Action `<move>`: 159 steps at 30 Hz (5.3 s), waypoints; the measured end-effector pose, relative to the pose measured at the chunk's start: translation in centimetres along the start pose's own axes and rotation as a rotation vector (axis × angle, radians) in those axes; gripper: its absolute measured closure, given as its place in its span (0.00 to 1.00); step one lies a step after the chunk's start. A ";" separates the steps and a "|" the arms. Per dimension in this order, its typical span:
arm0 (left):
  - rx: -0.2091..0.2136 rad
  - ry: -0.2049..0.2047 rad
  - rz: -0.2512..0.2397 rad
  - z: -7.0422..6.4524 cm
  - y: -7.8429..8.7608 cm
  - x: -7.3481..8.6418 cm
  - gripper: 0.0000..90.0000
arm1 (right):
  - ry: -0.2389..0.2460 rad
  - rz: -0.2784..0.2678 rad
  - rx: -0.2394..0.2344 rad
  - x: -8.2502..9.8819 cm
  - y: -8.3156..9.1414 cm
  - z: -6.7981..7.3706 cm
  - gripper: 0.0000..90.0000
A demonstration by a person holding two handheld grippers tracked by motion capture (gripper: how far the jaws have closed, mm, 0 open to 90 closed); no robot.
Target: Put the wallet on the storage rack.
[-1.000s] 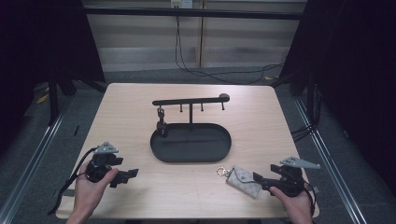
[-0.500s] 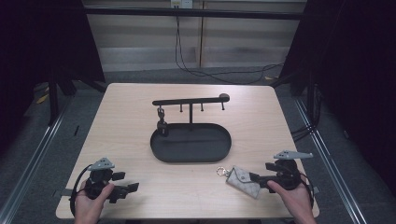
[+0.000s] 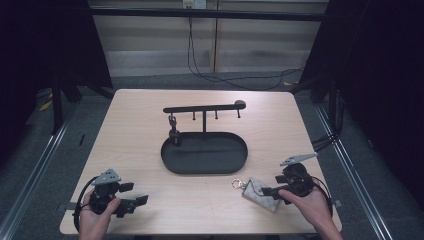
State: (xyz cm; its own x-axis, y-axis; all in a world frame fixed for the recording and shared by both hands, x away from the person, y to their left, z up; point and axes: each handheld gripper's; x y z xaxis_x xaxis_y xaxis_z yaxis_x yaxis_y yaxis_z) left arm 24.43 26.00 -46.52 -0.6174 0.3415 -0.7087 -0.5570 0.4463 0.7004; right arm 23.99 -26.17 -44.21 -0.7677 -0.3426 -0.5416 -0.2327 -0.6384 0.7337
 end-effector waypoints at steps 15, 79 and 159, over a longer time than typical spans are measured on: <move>0.032 0.031 0.016 0.1 -0.1 -0.1 0.24 | 0.065 0.273 -0.042 -2.9 -1.2 0.8 0.28; 0.023 0.030 0.027 0.2 0.0 -0.1 0.24 | 0.074 0.553 0.024 -4.2 -6.8 0.2 0.35; 0.037 0.029 0.046 0.3 -0.2 -0.1 0.24 | -0.088 0.505 0.052 -14.2 -1.5 -0.2 0.37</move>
State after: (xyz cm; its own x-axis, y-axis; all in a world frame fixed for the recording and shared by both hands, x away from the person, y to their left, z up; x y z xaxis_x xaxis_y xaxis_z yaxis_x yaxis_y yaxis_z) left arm 24.81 26.13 -46.63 -0.6579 0.3388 -0.6726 -0.5073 0.4608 0.7283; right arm 35.35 -20.50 -37.76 -0.8387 -0.5388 -0.0793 0.1524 -0.3720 0.9156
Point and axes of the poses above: each handheld gripper's, and its own axes: y roughly backward along the jaws, x roughly out of its underside, z roughly to its left, and after that the axes turned 14 degrees about -x, right-handed
